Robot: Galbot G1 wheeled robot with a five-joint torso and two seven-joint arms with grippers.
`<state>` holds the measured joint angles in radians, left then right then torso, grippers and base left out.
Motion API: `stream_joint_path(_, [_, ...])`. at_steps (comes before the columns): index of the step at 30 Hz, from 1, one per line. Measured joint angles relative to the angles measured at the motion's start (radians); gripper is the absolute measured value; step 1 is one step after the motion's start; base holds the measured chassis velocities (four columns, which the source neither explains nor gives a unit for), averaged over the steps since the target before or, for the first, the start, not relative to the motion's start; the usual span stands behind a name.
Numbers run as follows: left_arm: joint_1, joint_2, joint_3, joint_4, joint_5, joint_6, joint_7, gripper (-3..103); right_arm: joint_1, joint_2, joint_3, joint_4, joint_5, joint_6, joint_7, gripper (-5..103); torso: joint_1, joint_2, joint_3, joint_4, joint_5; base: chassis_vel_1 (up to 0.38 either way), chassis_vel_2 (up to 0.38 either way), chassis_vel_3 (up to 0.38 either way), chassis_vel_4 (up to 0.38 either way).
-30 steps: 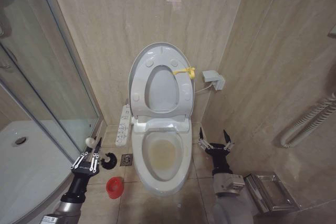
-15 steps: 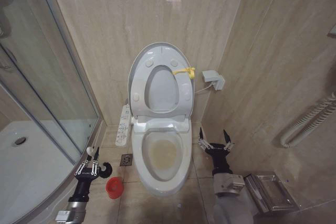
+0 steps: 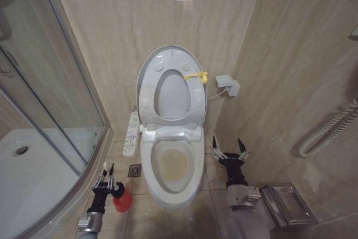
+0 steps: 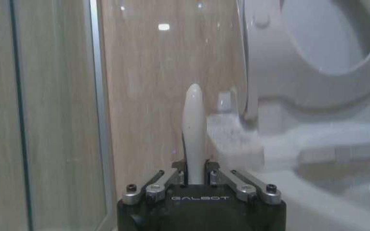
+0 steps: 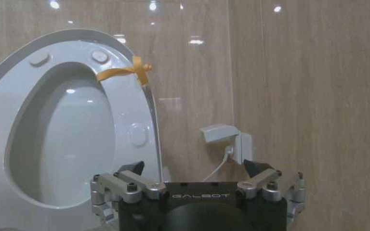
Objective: Open the toilet lid, clean the toilet bowl with a toilet brush, close the toilet lid, and flush.
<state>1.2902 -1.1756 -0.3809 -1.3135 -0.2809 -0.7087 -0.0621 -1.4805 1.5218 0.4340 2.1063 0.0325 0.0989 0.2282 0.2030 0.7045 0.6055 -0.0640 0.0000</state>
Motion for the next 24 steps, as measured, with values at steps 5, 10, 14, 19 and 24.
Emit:
stream_joint_path(5, [-0.036, 0.000, 0.019, 0.069, -0.011, -0.004, 0.000, 17, 0.000, 0.000, 0.000, 0.000, 0.000, 0.000, 0.000, 100, 0.000, 0.000, 0.000, 0.0000, 0.0000, 0.000, 0.000, 0.000, 0.000])
stream_joint_path(10, [-0.087, -0.006, 0.041, 0.146, -0.016, -0.007, 0.005, 17, 0.000, 0.000, 0.000, 0.000, 0.000, 0.000, 0.000, 100, 0.000, 0.000, 0.000, 0.0000, 0.0000, 0.000, 0.000, 0.000, 0.000])
stream_joint_path(14, [-0.119, -0.008, 0.055, 0.192, -0.020, -0.015, 0.018, 17, 0.000, 0.000, 0.000, 0.000, 0.000, 0.000, 0.000, 100, 0.000, 0.000, 0.000, 0.0000, 0.0000, 0.000, 0.000, 0.000, 0.000])
stream_joint_path(19, [-0.164, -0.018, 0.069, 0.257, -0.022, -0.032, 0.032, 17, 0.000, 0.000, 0.000, 0.000, 0.000, 0.000, 0.000, 100, 0.000, 0.000, 0.000, -0.0001, 0.0000, 0.000, 0.000, 0.000, 0.000])
stream_joint_path(24, [-0.197, -0.026, 0.080, 0.301, -0.024, -0.036, 0.047, 17, 0.000, 0.000, 0.000, 0.000, 0.000, 0.000, 0.000, 100, 0.000, 0.000, 0.000, 0.0000, 0.0000, 0.000, 0.000, 0.000, 0.000])
